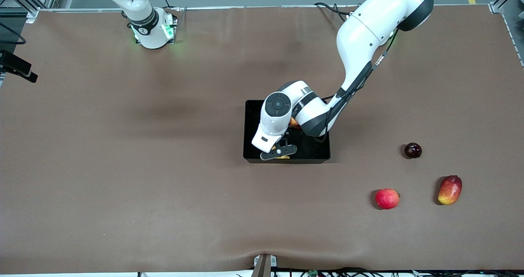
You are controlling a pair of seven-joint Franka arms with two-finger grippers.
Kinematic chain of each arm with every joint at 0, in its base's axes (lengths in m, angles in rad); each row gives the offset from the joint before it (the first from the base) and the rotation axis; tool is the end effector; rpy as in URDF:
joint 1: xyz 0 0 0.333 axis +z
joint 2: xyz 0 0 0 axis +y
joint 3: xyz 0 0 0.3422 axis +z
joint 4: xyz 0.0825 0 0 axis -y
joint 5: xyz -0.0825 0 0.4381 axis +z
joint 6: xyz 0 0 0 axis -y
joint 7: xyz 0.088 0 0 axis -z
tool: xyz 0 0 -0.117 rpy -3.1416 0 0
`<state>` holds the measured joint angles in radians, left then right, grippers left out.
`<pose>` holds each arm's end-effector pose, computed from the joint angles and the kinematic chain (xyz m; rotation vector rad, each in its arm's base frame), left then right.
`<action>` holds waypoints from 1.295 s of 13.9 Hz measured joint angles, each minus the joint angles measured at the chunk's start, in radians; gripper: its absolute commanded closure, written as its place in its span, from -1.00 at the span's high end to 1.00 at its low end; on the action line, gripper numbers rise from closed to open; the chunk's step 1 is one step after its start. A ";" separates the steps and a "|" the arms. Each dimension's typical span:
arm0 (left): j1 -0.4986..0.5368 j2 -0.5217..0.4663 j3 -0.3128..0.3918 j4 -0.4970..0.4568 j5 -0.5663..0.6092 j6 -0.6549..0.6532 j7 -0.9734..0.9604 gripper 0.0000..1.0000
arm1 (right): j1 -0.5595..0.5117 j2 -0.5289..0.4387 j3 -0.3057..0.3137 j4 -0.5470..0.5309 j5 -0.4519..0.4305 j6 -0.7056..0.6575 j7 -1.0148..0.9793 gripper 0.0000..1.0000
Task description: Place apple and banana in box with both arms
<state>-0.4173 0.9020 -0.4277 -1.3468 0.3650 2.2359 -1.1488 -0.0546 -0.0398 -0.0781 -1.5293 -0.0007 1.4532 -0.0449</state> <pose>0.6004 -0.5418 0.1944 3.0404 0.3739 0.0160 0.5772 -0.0782 0.6758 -3.1324 0.1375 0.0565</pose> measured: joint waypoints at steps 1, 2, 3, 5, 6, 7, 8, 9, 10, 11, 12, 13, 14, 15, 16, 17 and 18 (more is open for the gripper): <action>-0.001 0.004 0.000 0.000 0.000 0.011 -0.001 -0.79 | 0.000 0.000 0.000 0.000 0.000 0.000 0.000 1.00; -0.001 0.008 0.000 0.000 0.000 0.023 -0.002 -0.40 | 0.000 0.000 0.000 0.000 0.000 0.000 0.000 1.00; -0.001 0.013 0.001 0.000 0.000 0.033 -0.002 0.03 | 0.000 0.000 0.000 0.000 0.000 0.000 0.000 1.00; -0.001 0.019 0.007 0.000 0.000 0.044 -0.013 1.00 | 0.000 0.000 0.000 0.000 0.000 0.000 0.000 1.00; -0.001 0.018 0.010 0.003 0.000 0.046 -0.019 1.00 | 0.000 0.000 0.000 0.000 0.000 0.000 0.000 1.00; 0.000 0.016 0.013 0.010 0.000 0.046 -0.024 1.00 | 0.000 0.000 0.000 0.000 0.000 0.000 0.000 1.00; 0.002 0.012 0.015 0.017 0.000 0.046 -0.025 1.00 | 0.000 0.000 0.000 0.000 0.000 0.000 0.000 1.00; 0.006 0.003 0.017 0.024 0.000 0.046 -0.025 1.00 | 0.000 0.000 0.000 0.000 0.000 0.000 0.000 1.00; 0.014 -0.014 0.019 0.032 0.001 0.041 -0.026 1.00 | 0.000 0.000 0.000 0.000 0.000 0.000 0.000 1.00; 0.029 -0.041 0.020 0.037 0.001 0.022 -0.026 1.00 | 0.000 0.000 0.000 0.000 0.001 0.000 0.000 1.00; 0.045 -0.076 0.020 0.040 0.002 -0.005 -0.026 1.00 | 0.000 0.000 0.000 0.000 0.001 0.000 0.000 1.00; 0.061 -0.120 0.021 0.044 0.002 -0.046 -0.026 1.00 | -0.001 0.000 0.000 0.000 0.002 -0.001 0.000 1.00; 0.084 -0.169 0.021 0.047 0.003 -0.099 -0.019 1.00 | -0.002 0.000 0.000 0.000 0.002 -0.002 0.000 1.00; 0.117 -0.227 0.018 0.048 0.003 -0.161 0.009 1.00 | -0.004 0.000 -0.001 0.000 0.002 -0.004 0.000 1.00; 0.147 -0.277 0.016 0.049 0.000 -0.219 0.044 1.00 | -0.007 0.000 -0.001 0.000 0.002 -0.004 0.000 1.00; 0.174 -0.323 0.016 0.049 -0.005 -0.275 0.074 1.00 | -0.009 0.000 -0.001 0.000 0.002 -0.005 0.000 1.00; 0.202 -0.364 0.015 0.049 -0.014 -0.324 0.100 1.00 | -0.010 0.000 -0.001 0.000 0.002 -0.005 0.000 1.00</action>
<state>-0.2151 0.5376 -0.4123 -1.2982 0.3513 1.9114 -1.0491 -0.0644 -0.0398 -0.0792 -1.5293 0.0012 1.4482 -0.0449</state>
